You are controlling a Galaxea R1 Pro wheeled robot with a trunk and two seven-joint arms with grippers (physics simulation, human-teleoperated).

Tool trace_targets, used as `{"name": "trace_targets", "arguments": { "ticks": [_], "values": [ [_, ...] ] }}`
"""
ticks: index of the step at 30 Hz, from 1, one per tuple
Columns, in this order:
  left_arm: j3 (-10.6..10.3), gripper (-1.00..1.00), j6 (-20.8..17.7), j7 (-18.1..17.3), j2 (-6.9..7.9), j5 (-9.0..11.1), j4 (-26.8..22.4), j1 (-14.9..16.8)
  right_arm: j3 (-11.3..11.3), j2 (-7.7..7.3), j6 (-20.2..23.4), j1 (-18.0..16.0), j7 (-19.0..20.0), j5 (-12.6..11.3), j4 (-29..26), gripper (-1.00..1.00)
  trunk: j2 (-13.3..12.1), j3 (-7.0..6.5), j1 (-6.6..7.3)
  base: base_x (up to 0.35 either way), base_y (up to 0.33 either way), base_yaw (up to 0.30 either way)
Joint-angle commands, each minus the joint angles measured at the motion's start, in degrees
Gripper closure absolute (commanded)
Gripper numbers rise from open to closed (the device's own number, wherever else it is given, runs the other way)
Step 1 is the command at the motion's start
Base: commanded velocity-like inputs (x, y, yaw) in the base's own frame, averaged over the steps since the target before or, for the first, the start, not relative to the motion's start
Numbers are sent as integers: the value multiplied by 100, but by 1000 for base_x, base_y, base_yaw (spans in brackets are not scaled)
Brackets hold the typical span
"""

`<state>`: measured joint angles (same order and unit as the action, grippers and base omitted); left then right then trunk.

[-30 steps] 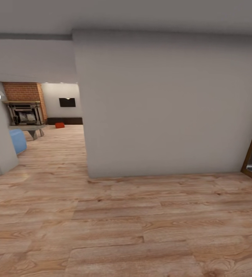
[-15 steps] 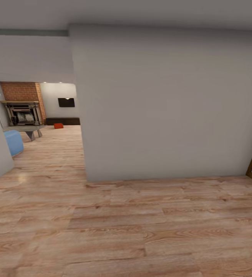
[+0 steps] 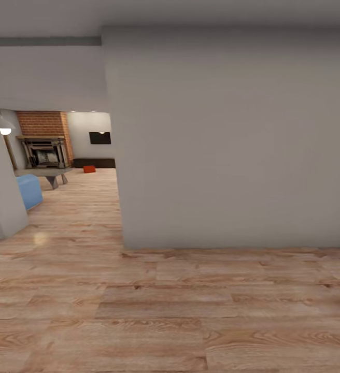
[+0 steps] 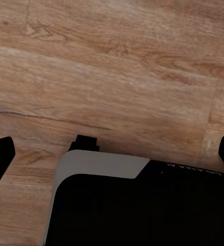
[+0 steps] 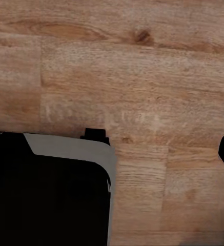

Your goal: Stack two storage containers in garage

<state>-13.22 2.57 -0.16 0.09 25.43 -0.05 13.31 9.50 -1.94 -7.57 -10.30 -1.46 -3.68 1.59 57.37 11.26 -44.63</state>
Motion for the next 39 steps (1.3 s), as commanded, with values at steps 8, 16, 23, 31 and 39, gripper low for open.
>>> {"name": "trace_targets", "arguments": {
  "ticks": [8, 16, 23, 31, 39],
  "values": [
    [-50, -100, 15, -2, -1, 49, 5, 5, 36, 1, -34, -7, -10, -44, 17, -100, 4, 8, -4, 321, 0, 271],
    [-49, -100, 15, -2, -1, 49, 5, 5, 29, 0, -43, -7, -12, -38, 17, -100, 4, 8, -4, 321, 0, 273],
    [-49, -100, 15, -2, -1, 49, 5, 5, 28, -5, -59, -7, -12, -37, 17, -100, 4, 8, -4, 322, 0, 273],
    [-49, -100, 15, -2, -1, 49, 5, 5, 34, -15, -69, -7, -12, -36, 17, -100, 4, 8, -4, 322, 0, 276],
    [-49, -100, 14, -2, 9, 55, 5, 5, 17, -17, -69, -7, -12, -55, 17, -100, 4, 8, -4, 322, 0, 276]
  ]
}}
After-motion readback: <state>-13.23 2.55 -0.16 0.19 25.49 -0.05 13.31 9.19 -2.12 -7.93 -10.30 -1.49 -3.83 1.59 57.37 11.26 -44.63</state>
